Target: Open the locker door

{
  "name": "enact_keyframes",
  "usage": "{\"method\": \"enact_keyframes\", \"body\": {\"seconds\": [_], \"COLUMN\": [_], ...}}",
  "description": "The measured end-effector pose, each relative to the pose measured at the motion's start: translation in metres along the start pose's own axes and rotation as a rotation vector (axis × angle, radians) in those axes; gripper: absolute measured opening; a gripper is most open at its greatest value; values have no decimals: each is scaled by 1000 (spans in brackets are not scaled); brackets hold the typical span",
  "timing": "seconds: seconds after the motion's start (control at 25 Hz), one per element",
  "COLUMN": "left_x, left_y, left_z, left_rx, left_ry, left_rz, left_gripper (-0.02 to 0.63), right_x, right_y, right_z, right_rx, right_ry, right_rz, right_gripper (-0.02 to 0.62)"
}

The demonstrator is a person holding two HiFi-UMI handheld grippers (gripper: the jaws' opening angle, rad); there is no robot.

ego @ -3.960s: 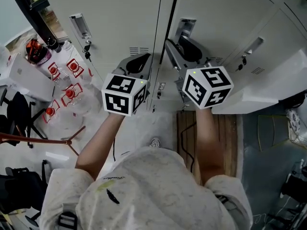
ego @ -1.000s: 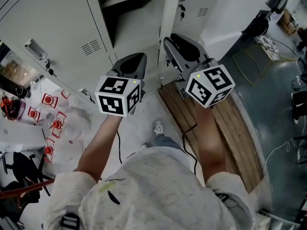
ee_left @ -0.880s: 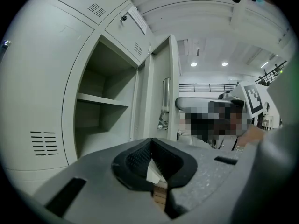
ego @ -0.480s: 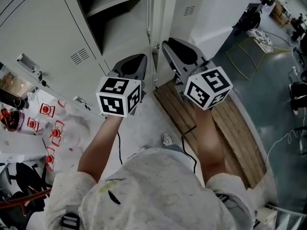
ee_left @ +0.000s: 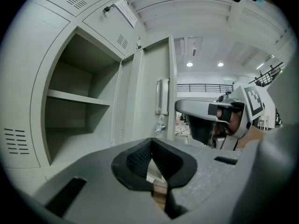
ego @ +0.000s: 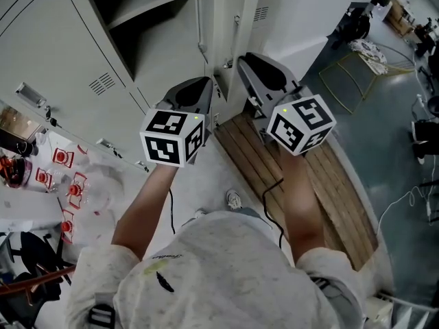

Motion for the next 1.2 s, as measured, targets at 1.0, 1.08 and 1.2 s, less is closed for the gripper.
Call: {"method": "enact_keyframes", "body": {"seconds": [1.0, 1.08, 1.2], "left_x": [-47, -49, -51], "left_y": [7, 7, 7], "left_z": [-30, -31, -33], "left_rx": [-22, -25, -31], "left_ry": [35, 41, 49], "left_rz": [11, 13, 17], "left_gripper": [6, 6, 6], "right_x": [24, 24, 24], "right_y": [2, 2, 2], "right_z": [-94, -101, -109], "right_rx": [5, 4, -4], "right_ry": [-113, -119, -127], "right_rz": [-6, -4, -11], "right_gripper": [3, 3, 3]}}
Point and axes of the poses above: the fingertips, and each gripper's own axes: x backward along the fingers, z to its left, y out of its top, the point moved 4 cm from there along x, backward along the fingers, and after that the axes turned 1 degree about -z, right-handed, at the moved point
